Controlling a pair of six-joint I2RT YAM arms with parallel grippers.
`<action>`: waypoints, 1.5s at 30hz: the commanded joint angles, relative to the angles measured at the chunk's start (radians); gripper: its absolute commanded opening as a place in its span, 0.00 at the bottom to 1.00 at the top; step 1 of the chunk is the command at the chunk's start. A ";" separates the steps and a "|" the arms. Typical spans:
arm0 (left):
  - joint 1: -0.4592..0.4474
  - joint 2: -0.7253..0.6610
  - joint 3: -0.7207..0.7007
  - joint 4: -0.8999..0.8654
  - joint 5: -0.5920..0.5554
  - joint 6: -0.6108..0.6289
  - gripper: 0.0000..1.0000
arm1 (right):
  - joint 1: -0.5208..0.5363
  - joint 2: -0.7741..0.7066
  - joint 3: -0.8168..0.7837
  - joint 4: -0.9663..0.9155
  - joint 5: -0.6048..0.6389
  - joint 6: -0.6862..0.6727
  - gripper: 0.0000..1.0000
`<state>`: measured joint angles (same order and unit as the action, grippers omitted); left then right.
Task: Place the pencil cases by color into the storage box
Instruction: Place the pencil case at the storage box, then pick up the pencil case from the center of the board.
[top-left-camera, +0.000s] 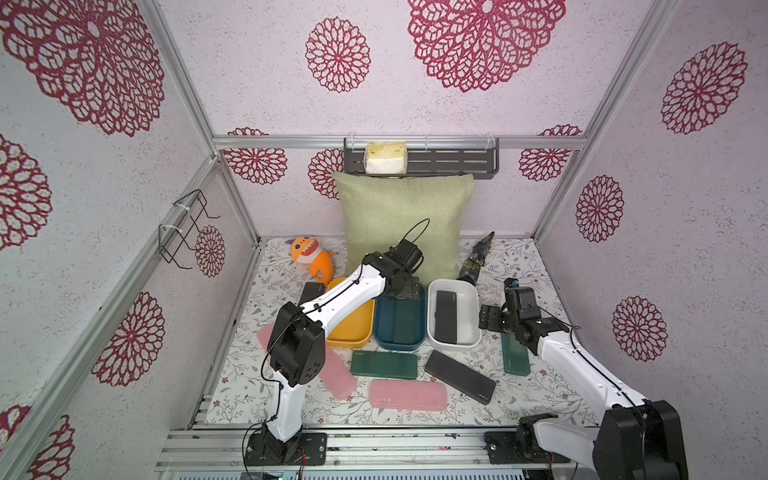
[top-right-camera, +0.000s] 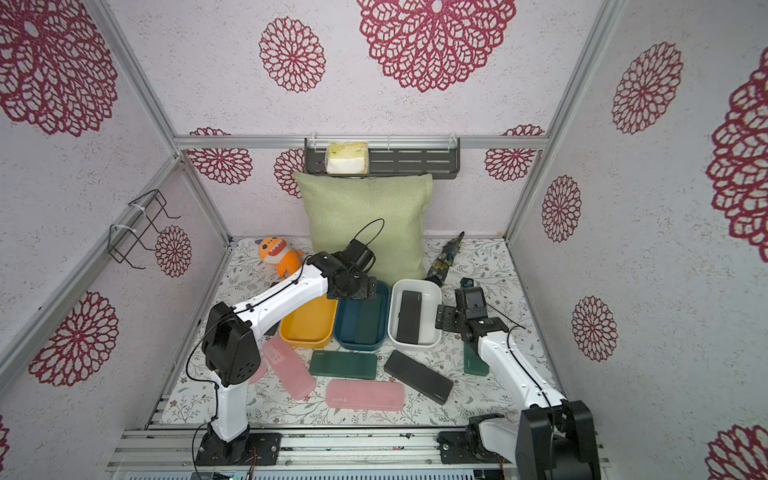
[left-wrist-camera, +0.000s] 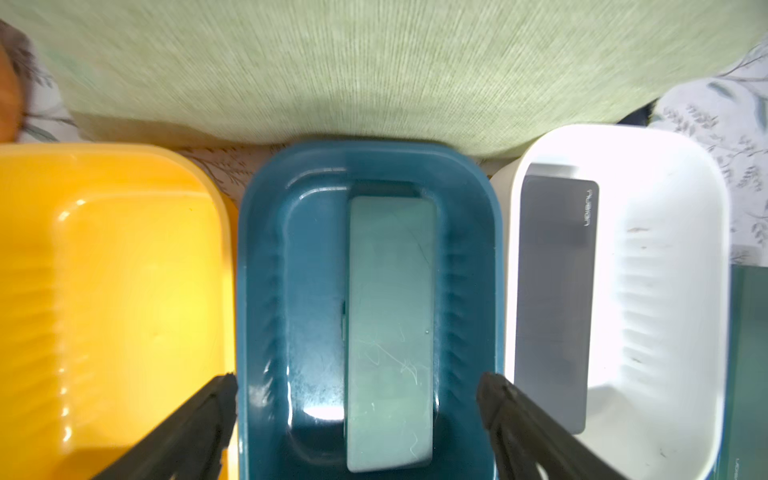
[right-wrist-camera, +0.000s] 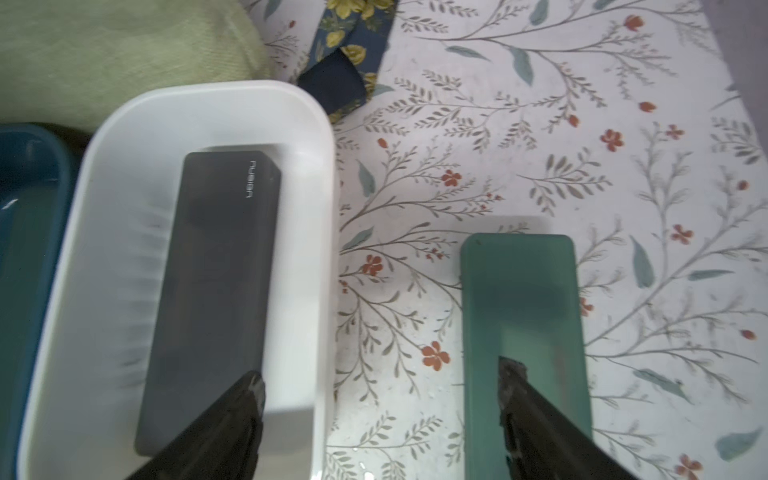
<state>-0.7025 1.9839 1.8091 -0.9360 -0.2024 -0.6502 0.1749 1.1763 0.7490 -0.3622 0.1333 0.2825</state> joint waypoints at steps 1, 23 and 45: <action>-0.008 -0.081 -0.044 0.095 -0.042 0.040 0.97 | -0.046 -0.007 0.027 -0.066 0.071 -0.036 0.90; 0.091 -0.280 -0.335 0.317 0.093 0.058 0.97 | -0.213 0.216 0.034 -0.075 0.002 -0.039 0.99; 0.131 -0.336 -0.389 0.318 0.087 0.058 0.97 | -0.213 0.336 -0.010 -0.002 -0.030 -0.018 0.78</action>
<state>-0.5877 1.6852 1.4261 -0.6319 -0.1032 -0.5983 -0.0349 1.5105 0.7467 -0.3683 0.1188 0.2539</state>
